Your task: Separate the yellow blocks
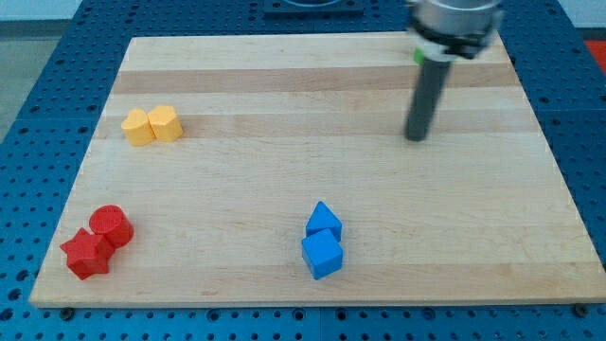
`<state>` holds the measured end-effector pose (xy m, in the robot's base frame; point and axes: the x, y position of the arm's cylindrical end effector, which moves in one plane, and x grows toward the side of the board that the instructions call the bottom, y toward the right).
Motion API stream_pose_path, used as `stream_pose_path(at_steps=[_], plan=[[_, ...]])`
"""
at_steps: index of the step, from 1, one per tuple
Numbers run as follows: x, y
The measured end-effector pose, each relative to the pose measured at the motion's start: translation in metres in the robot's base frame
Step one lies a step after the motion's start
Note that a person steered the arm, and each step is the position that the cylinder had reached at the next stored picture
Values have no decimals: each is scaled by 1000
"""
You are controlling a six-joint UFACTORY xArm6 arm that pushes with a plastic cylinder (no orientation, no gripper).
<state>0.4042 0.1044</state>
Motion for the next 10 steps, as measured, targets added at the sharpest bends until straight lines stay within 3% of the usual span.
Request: stream_pose_path(at_steps=[2,5,6,7,8,10], plan=[[-72,-123],[-80,-408],[-73,-409],[-14,-395],[4,-388],[-20,-361]])
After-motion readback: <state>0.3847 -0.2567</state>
